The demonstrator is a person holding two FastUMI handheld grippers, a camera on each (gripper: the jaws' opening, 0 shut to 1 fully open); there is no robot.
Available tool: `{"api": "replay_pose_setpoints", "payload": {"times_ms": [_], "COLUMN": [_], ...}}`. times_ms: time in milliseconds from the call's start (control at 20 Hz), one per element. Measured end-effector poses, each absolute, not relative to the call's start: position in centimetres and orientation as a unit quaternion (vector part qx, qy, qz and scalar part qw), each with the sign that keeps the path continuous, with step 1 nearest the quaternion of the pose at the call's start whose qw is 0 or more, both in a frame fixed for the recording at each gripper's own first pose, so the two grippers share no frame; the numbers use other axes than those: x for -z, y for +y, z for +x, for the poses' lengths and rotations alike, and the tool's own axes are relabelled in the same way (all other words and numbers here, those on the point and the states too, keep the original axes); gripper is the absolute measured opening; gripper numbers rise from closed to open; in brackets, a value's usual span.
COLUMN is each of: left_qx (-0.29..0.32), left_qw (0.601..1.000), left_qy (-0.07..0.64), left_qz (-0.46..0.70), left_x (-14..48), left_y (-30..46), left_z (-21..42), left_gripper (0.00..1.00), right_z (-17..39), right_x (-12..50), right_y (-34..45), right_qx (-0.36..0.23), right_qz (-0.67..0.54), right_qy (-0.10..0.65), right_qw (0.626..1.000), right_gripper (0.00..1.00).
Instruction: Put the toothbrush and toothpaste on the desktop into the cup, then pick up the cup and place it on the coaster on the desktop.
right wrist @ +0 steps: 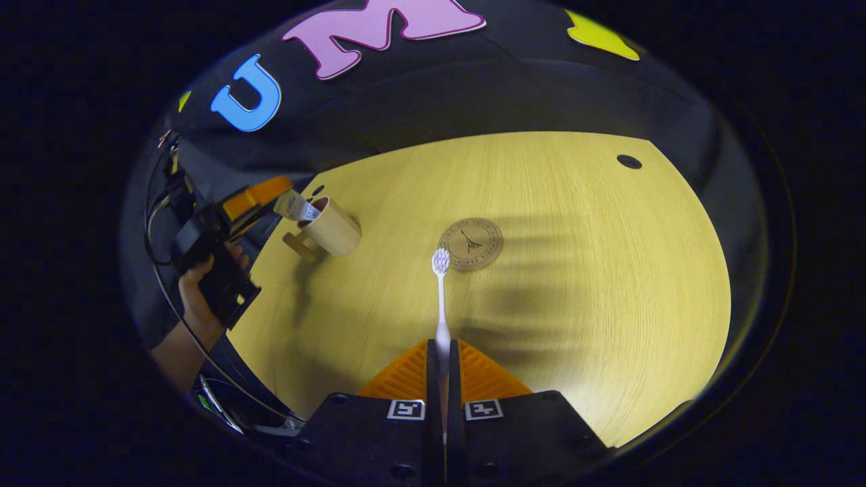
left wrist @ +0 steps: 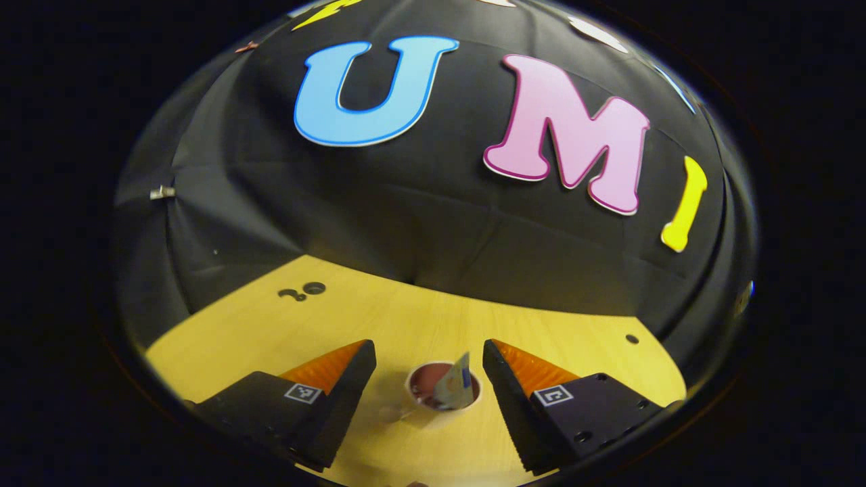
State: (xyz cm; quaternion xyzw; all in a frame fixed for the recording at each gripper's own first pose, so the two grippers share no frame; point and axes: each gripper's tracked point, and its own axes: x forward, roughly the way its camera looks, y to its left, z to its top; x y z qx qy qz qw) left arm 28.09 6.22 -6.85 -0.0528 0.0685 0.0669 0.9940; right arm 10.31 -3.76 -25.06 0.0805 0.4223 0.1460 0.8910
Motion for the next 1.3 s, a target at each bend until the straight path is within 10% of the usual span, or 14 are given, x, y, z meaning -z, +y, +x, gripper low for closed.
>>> {"api": "replay_pose_setpoints", "payload": {"times_ms": [550,1300], "left_qx": [-0.052,-0.091], "left_qw": [0.985,0.977], "left_qy": [0.15,0.148], "left_qz": [-0.067,-0.123], "left_x": [12.9,16.0], "left_y": [5.0,11.3], "left_z": [11.7,9.1], "left_gripper": [0.98,0.98], "right_z": [18.6,28.4], "right_x": [18.1,15.9], "right_y": [7.6,19.1], "right_qx": [-0.221,-0.21], "right_qz": [0.074,0.149], "right_qy": [0.316,0.174], "right_qw": [0.92,0.95], "right_gripper": [0.07,0.06]}}
